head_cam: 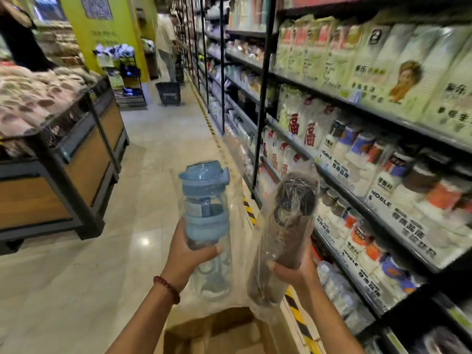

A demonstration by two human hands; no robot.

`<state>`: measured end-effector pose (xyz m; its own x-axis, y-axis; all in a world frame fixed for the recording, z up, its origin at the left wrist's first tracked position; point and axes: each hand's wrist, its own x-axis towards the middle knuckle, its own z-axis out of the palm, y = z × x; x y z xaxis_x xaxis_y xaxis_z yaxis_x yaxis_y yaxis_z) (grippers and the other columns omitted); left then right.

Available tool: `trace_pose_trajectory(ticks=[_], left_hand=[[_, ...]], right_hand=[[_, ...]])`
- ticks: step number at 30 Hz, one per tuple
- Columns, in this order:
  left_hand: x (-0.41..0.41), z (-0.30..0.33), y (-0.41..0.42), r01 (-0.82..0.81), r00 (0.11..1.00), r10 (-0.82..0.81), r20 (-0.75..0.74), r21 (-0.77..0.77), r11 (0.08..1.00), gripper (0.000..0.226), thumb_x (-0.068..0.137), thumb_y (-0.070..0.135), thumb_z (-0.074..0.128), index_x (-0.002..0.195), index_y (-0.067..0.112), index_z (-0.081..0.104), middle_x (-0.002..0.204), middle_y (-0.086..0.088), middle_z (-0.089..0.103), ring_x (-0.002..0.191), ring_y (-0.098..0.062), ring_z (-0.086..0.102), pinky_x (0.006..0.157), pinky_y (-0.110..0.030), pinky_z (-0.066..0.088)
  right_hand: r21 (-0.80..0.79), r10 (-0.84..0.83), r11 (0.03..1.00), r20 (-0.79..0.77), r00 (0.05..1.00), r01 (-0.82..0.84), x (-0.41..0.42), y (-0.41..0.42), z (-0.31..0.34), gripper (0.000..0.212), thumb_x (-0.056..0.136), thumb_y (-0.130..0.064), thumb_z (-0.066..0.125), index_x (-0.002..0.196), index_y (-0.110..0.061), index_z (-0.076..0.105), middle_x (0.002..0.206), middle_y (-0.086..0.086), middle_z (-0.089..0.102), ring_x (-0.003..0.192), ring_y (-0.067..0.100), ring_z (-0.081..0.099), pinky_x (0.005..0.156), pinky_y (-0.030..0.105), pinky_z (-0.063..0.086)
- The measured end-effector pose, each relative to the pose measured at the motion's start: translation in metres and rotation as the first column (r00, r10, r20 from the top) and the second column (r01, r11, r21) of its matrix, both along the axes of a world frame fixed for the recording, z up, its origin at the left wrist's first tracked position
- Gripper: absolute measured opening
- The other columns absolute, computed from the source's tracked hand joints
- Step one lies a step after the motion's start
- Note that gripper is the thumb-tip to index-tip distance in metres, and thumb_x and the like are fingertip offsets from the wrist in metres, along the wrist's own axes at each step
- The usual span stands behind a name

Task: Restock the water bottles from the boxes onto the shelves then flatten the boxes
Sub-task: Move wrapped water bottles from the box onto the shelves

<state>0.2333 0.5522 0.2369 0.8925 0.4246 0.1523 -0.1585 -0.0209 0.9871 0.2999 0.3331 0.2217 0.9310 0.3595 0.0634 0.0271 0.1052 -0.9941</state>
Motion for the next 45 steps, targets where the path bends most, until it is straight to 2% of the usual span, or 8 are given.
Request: trace_pose_trajectory(ticks=[3,9,15,19,22,30,39,45], left_hand=[[0.007,0.02,0.002,0.066,0.997,-0.066,0.034,0.01,0.998,0.083,0.044,0.028,0.082,0.119,0.012,0.051,0.109,-0.007,0.063,0.098,-0.018,0.063,0.074,-0.027,0.055],[0.013,0.027,-0.004,0.227,0.973,-0.228,0.048,0.011,0.974,0.081,0.04,0.031,0.083,0.115,0.02,0.053,0.111,-0.006,0.064,0.099,-0.016,0.064,0.077,-0.028,0.055],[0.01,0.018,-0.041,0.452,0.891,-0.454,0.017,0.048,0.891,0.079,0.043,0.029,0.081,0.116,0.014,0.053,0.11,-0.007,0.064,0.095,-0.013,0.064,0.074,-0.023,0.054],[0.0,0.015,-0.086,0.588,0.808,-0.589,0.004,0.038,0.808,0.09,0.043,0.03,0.082,0.124,0.007,0.05,0.114,-0.01,0.064,0.1,-0.018,0.065,0.078,-0.027,0.055],[-0.015,0.021,-0.13,0.701,0.713,-0.701,-0.009,0.02,0.713,0.09,0.041,0.03,0.082,0.123,0.008,0.051,0.11,-0.008,0.065,0.097,-0.017,0.066,0.077,-0.026,0.057],[-0.08,0.062,-0.263,0.877,0.46,-0.888,0.029,0.145,0.459,0.084,0.041,0.026,0.085,0.118,0.02,0.052,0.108,-0.001,0.065,0.093,-0.006,0.066,0.07,-0.017,0.054],[-0.215,0.085,-0.446,0.932,0.3,-0.953,0.053,0.197,0.304,0.096,0.032,0.04,0.082,0.118,0.014,0.047,0.105,0.006,0.061,0.086,0.005,0.063,0.066,-0.009,0.05],[-0.331,0.082,-0.558,0.943,0.229,-0.971,0.063,0.233,0.238,0.072,0.059,-0.001,0.086,0.112,0.016,0.041,0.099,0.013,0.053,0.08,0.013,0.057,0.064,-0.002,0.045]], right_hand=[[0.014,-0.128,0.992,0.021,0.991,0.128,-0.014,0.001,0.012,0.097,0.047,-0.023,0.085,0.121,-0.056,0.032,0.122,-0.024,0.053,0.106,-0.013,0.054,0.083,0.011,0.047],[-0.021,-0.319,0.947,0.003,0.948,0.319,-0.054,-0.012,0.013,0.109,0.05,-0.031,0.086,0.135,-0.052,0.021,0.135,-0.018,0.046,0.125,0.008,0.047,0.103,0.039,0.043],[-0.057,-0.527,0.847,0.032,0.849,0.528,-0.113,-0.048,0.01,0.104,0.051,-0.039,0.086,0.131,-0.057,0.023,0.138,-0.025,0.04,0.123,-0.008,0.045,0.096,0.025,0.048],[-0.101,-0.678,0.73,0.018,0.735,0.675,-0.163,-0.084,0.017,0.124,0.044,-0.058,0.086,0.145,-0.043,0.016,0.152,-0.014,0.028,0.139,0.011,0.031,0.11,0.047,0.036],[-0.104,-0.8,0.594,0.035,0.6,0.798,-0.202,-0.12,0.027,0.118,0.048,-0.051,0.083,0.144,-0.04,0.018,0.147,-0.018,0.031,0.136,0.01,0.032,0.108,0.039,0.037],[-0.036,-0.965,0.247,0.086,0.249,0.968,-0.323,-0.231,0.054,0.115,0.064,-0.037,0.082,0.15,-0.029,0.006,0.153,-0.012,0.016,0.142,0.015,0.02,0.114,0.042,0.026],[-0.044,-0.995,0.028,0.091,0.032,0.999,-0.487,-0.349,0.065,0.128,0.046,-0.053,0.079,0.151,-0.03,0.009,0.156,-0.006,0.02,0.142,0.019,0.025,0.113,0.049,0.029],[-0.02,-0.983,-0.147,0.113,-0.144,0.989,-0.607,-0.424,0.064,0.115,0.063,-0.033,0.08,0.151,-0.024,0.006,0.157,-0.004,0.016,0.143,0.018,0.019,0.112,0.036,0.024]])
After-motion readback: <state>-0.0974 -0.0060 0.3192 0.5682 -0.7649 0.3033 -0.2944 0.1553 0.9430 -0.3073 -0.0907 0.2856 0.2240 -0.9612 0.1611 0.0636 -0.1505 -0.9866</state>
